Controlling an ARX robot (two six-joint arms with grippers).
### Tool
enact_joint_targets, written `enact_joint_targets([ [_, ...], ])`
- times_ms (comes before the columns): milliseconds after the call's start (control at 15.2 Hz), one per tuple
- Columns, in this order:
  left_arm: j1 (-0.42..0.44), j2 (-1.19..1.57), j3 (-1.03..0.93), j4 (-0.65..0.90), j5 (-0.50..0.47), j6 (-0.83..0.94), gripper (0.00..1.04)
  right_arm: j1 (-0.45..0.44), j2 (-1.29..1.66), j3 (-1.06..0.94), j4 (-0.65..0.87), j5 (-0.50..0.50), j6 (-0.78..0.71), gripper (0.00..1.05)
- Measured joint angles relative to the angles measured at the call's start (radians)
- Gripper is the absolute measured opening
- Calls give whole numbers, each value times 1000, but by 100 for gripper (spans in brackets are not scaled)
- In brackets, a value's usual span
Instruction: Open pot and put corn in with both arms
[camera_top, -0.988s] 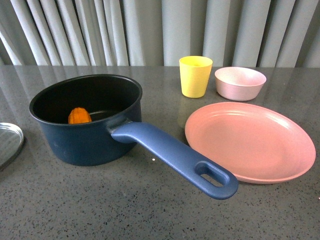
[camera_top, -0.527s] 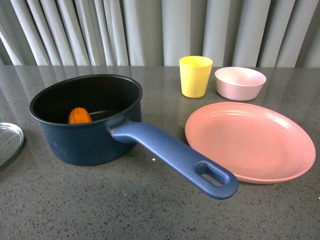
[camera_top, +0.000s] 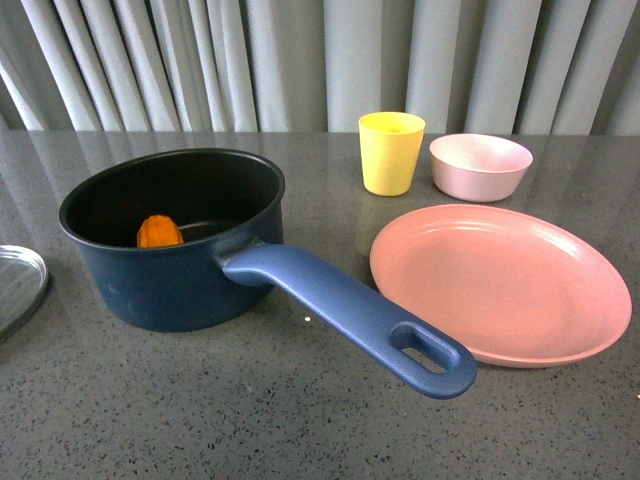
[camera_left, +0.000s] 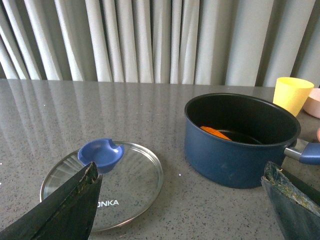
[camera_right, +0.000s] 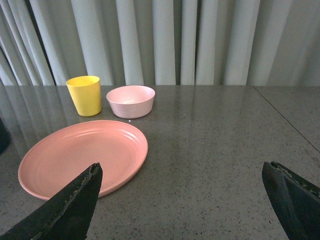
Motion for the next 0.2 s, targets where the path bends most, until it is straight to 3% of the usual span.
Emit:
enact_joint_targets([
  [198,0,0,0,0,0,0,98,0,0,0,0,0,0,98],
])
